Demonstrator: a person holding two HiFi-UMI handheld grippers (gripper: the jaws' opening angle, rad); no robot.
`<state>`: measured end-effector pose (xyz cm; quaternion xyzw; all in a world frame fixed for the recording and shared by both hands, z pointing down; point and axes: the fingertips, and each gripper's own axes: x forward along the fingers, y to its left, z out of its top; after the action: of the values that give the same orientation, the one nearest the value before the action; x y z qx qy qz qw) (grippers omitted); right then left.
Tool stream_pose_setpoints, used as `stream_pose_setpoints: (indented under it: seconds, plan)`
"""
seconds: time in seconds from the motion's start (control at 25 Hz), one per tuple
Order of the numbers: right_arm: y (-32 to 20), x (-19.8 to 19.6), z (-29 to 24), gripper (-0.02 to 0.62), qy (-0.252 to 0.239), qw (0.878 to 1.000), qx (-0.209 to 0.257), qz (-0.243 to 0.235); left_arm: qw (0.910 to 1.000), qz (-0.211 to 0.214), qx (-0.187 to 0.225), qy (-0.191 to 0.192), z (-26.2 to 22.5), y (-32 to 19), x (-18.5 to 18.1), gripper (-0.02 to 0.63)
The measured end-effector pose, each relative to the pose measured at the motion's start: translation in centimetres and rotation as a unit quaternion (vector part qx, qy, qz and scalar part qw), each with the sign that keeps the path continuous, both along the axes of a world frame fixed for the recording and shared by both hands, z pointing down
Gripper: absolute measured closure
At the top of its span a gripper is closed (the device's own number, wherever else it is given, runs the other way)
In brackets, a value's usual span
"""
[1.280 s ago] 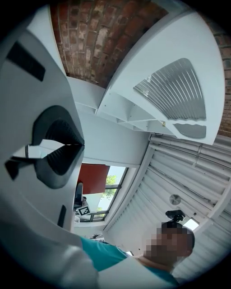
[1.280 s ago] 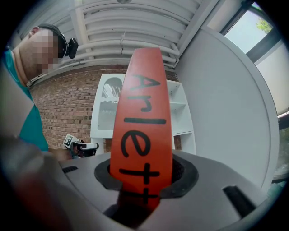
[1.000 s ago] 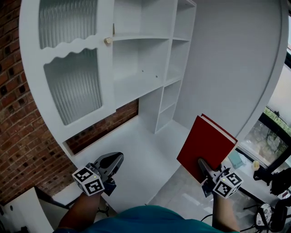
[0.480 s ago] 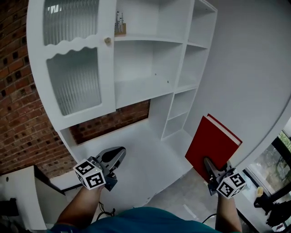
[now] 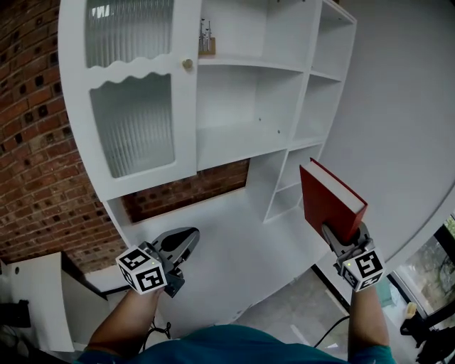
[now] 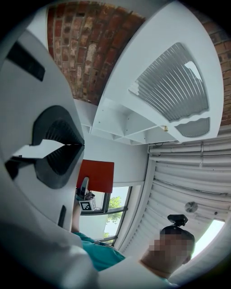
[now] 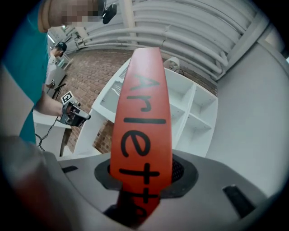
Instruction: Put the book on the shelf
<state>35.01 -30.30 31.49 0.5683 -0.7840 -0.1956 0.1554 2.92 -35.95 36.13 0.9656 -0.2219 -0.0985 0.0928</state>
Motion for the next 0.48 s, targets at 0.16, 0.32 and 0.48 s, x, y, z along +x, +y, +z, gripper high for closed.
stream_pose_setpoints:
  seconds: [0.16, 0.32, 0.48]
  plan:
    - [-1.9, -1.6, -1.4, 0.420, 0.043, 0.999, 0.010, -0.003, 1.0000, -0.008, -0.005, 0.001, 0.1, -0.2, -1.3, 0.591]
    - [-3.9, -3.4, -1.7, 0.420, 0.104, 0.994, 0.015, -0.009, 0.9999, -0.011, 0.001, 0.000, -0.1, -0.2, -2.3, 0.591]
    - [-5.9, -5.0, -2.2, 0.420, 0.158, 0.987, 0.023, -0.015, 0.9998, -0.018, -0.004, 0.000, 0.2, 0.2, -3.4, 0.591]
